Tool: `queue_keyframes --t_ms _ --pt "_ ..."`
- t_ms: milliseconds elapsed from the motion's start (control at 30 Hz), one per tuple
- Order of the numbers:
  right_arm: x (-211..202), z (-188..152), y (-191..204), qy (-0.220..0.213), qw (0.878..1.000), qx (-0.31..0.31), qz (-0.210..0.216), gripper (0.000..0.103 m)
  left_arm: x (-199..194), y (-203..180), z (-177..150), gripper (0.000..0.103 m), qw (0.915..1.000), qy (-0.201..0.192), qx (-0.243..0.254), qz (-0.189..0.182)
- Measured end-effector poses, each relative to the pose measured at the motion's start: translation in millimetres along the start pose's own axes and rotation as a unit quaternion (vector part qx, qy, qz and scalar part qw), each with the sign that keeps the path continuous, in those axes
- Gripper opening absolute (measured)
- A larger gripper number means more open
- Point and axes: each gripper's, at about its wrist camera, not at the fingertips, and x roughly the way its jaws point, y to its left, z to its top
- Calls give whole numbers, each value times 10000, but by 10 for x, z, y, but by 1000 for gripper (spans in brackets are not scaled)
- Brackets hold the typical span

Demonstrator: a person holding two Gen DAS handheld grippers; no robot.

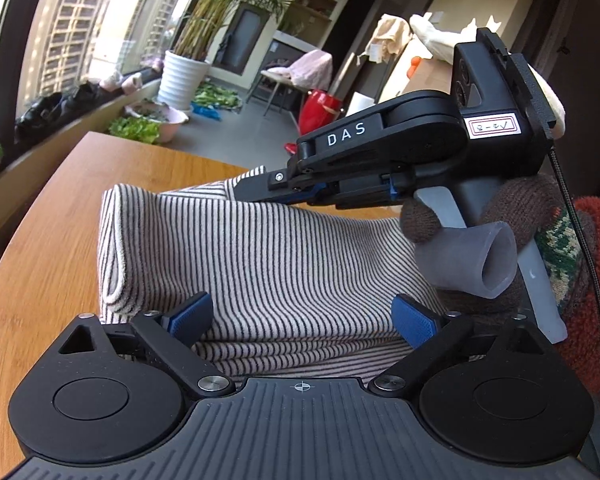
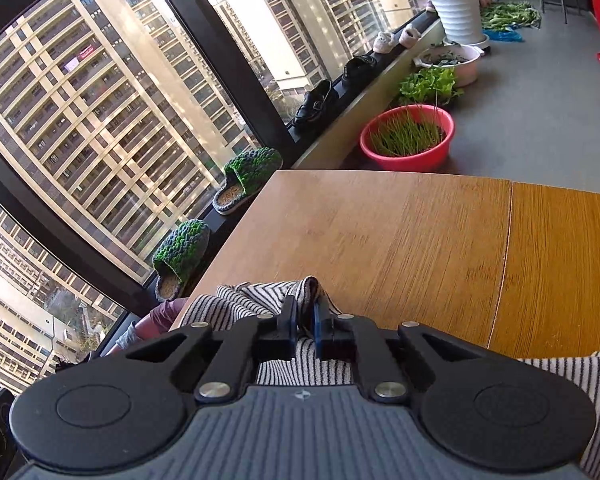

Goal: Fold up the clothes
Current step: 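Lift the held edge and fold it over the shirt body with both grippers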

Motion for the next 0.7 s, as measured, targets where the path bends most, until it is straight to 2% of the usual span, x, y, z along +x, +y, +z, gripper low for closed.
queue_keyframes --t_ms 67,167,233,333,400,533,600,633,700 --pt "-95 -47 90 -38 9999 -49 135 7 -288 18 47 99 9994 -250 12 -225" --pt "-319 -345 341 -54 9991 -345 246 7 -754 159 74 101 9969 -637 -174 -425" --pt "-314 -634 470 2 9986 -512 153 7 -952 274 103 101 9943 -881 -500 -320" --pt "-151 -1056 650 -5 9956 -917 -200 7 -1028 371 181 102 9911 -998 -885 -43" --pt "-76 -1276 772 -105 9926 -1156 -351 7 -950 367 219 102 9919 -893 -888 138" --pt "-78 -1406 843 -215 9893 -1359 -480 7 -565 292 186 102 9950 -339 -507 793" --pt "-131 -1392 789 -183 9884 -1429 -486 7 -407 298 124 93 9926 -136 -395 1137" --pt "-202 -1384 756 -240 9873 -1470 -550 7 -359 312 93 73 9909 -77 -389 1290" --pt "-380 -1385 706 -422 9838 -1573 -746 7 -326 389 36 71 9894 -34 -544 1347"
